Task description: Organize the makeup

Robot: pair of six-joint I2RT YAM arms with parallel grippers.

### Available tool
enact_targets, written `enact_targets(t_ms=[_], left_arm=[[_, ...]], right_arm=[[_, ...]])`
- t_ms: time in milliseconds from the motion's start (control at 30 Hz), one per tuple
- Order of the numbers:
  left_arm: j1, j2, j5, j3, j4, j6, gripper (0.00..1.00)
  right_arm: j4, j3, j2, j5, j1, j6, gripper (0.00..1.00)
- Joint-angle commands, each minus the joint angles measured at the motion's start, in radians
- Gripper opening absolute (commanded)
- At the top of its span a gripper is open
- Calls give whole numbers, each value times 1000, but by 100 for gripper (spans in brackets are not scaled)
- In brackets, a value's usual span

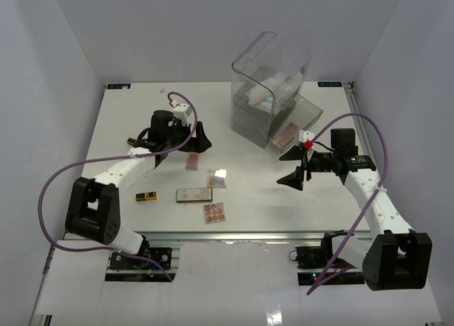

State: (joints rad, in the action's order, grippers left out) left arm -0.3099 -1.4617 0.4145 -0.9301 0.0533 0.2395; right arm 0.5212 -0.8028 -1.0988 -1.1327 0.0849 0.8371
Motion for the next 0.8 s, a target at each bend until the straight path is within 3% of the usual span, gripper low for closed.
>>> enact_targets(t_ms=[0,300,600,767], left_arm=[[-21,-82,-259,-94,174,-71,98],[-115,-285,-631,-228,265,-114,98],[-130,-355,-661,-239,287,-51,94],[-138,-384,-641,-243,303,-21,84]], right_arm=[[-29,7,-3,-30,4,-26,90],[-43,27,35,-30,3,-30,90],[-44,31,28,-24,3,-30,90],[-44,33,33,-21,1,-29,90]])
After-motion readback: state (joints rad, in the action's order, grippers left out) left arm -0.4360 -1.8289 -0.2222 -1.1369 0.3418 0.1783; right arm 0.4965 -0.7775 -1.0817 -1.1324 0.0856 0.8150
